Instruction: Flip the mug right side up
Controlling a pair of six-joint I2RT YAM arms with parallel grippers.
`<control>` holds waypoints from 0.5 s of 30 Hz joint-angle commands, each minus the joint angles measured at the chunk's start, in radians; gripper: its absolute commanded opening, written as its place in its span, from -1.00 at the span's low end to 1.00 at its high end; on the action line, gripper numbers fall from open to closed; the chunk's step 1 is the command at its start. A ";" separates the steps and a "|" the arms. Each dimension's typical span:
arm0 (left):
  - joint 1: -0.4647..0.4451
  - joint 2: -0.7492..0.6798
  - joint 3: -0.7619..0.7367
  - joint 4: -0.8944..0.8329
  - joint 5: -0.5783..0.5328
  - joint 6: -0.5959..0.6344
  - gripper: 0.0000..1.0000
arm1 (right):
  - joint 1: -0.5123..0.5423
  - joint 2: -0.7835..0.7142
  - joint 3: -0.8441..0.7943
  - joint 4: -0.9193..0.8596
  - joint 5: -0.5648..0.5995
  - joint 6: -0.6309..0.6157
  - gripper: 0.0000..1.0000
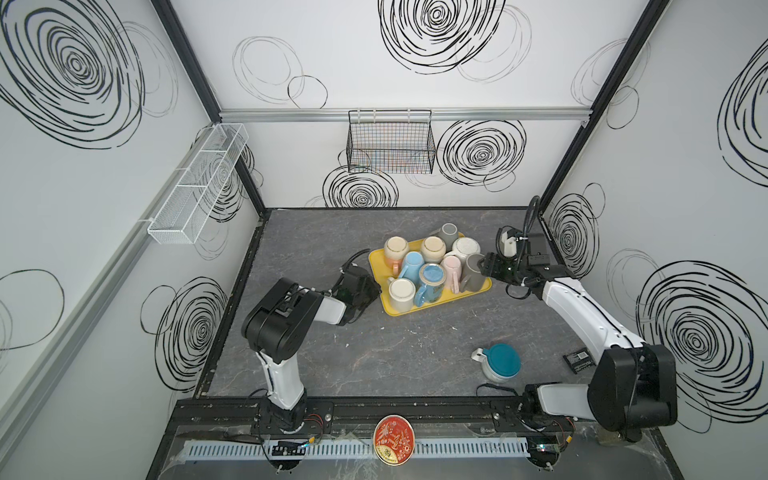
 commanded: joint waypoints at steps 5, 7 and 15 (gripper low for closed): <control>-0.169 0.219 0.359 0.013 0.035 -0.093 -0.86 | -0.009 -0.131 -0.094 0.014 0.026 0.011 0.40; -0.191 0.273 0.450 -0.029 0.027 -0.078 -0.85 | -0.010 -0.143 -0.109 0.007 0.018 0.015 0.40; -0.229 0.418 0.700 -0.165 0.002 -0.013 -0.54 | 0.053 -0.126 -0.144 -0.008 0.012 0.065 0.36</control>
